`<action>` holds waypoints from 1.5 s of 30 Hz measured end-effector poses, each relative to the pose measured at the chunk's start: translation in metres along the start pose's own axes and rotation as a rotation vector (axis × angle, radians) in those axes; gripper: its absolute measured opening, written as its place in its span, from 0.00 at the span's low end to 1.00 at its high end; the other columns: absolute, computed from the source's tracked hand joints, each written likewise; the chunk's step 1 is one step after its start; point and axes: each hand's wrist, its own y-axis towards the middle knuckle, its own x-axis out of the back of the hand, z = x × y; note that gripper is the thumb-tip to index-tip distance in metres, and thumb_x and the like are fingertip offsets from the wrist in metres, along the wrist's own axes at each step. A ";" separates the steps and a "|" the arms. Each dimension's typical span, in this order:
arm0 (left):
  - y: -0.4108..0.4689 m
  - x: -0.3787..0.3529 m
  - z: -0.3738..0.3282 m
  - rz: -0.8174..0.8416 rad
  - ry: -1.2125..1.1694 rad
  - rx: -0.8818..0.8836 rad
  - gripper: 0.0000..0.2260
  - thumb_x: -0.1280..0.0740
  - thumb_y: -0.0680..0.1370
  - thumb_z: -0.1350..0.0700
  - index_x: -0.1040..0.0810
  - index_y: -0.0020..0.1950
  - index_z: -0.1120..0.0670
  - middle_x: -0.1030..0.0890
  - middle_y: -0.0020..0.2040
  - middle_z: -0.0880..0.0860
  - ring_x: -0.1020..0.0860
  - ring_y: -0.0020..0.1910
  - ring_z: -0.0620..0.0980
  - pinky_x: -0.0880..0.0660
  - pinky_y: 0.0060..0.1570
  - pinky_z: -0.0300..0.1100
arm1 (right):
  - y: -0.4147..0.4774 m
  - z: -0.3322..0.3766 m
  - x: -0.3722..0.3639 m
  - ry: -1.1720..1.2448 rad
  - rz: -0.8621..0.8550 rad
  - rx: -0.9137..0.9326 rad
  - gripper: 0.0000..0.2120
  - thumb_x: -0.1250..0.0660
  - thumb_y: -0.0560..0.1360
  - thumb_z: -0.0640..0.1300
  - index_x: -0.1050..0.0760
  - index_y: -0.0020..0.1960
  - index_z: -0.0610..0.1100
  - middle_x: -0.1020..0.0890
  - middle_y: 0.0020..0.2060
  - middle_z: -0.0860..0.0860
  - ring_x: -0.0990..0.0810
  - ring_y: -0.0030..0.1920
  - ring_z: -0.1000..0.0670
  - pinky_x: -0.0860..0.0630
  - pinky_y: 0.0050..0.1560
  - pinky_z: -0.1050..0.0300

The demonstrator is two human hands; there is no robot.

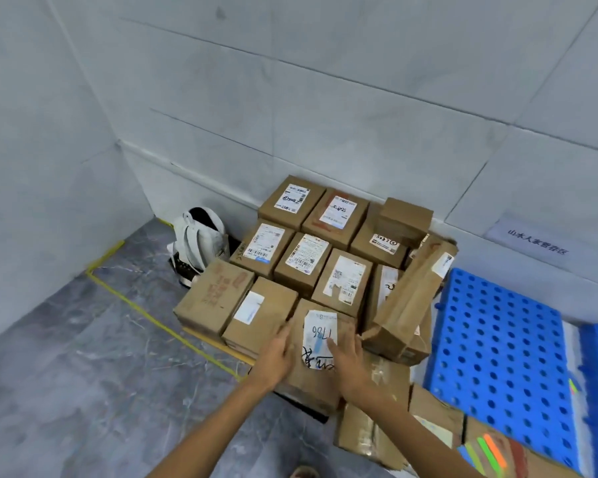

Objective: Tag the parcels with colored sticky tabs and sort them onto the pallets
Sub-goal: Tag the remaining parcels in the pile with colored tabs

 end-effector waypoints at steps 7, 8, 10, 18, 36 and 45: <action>0.027 0.043 0.059 -0.369 0.367 0.106 0.17 0.35 0.72 0.69 0.24 0.60 0.62 0.25 0.59 0.62 0.28 0.60 0.61 0.29 0.58 0.53 | 0.019 0.072 -0.001 0.502 -0.075 0.086 0.16 0.41 0.79 0.38 0.30 0.65 0.45 0.28 0.64 0.49 0.30 0.63 0.52 0.32 0.60 0.66; 0.030 0.044 0.069 -0.328 0.433 0.122 0.17 0.32 0.70 0.68 0.24 0.59 0.63 0.24 0.57 0.64 0.27 0.58 0.64 0.27 0.55 0.54 | 0.026 0.083 0.000 0.629 -0.030 0.052 0.15 0.41 0.79 0.38 0.29 0.64 0.45 0.26 0.62 0.49 0.28 0.62 0.52 0.32 0.56 0.69; 0.035 0.039 0.084 -0.235 0.555 0.136 0.20 0.26 0.66 0.63 0.23 0.57 0.61 0.23 0.54 0.65 0.25 0.55 0.65 0.25 0.52 0.54 | 0.044 0.100 -0.003 0.738 0.038 -0.029 0.15 0.41 0.78 0.38 0.29 0.64 0.44 0.25 0.62 0.48 0.27 0.62 0.51 0.32 0.52 0.70; 0.043 0.047 0.081 -0.356 0.226 0.172 0.13 0.30 0.71 0.61 0.26 0.55 0.54 0.26 0.56 0.53 0.32 0.59 0.57 0.37 0.55 0.42 | 0.083 0.120 -0.012 0.789 -0.002 -0.212 0.21 0.39 0.75 0.38 0.33 0.67 0.46 0.27 0.63 0.43 0.27 0.61 0.44 0.27 0.61 0.48; -0.029 0.007 -0.179 -0.231 -0.416 -0.297 0.16 0.31 0.72 0.61 0.23 0.58 0.47 0.28 0.65 0.46 0.26 0.62 0.44 0.28 0.57 0.36 | -0.120 -0.057 0.135 0.871 -0.709 0.307 0.18 0.38 0.78 0.39 0.30 0.67 0.51 0.34 0.58 0.51 0.30 0.57 0.62 0.25 0.55 0.66; -0.083 -0.226 -0.224 0.375 -0.334 -0.119 0.11 0.36 0.77 0.64 0.26 0.57 0.52 0.26 0.58 0.48 0.26 0.48 0.39 0.28 0.48 0.31 | -0.255 -0.261 0.050 0.782 -0.820 -0.184 0.17 0.37 0.76 0.33 0.28 0.61 0.49 0.33 0.52 0.45 0.29 0.49 0.60 0.28 0.48 0.71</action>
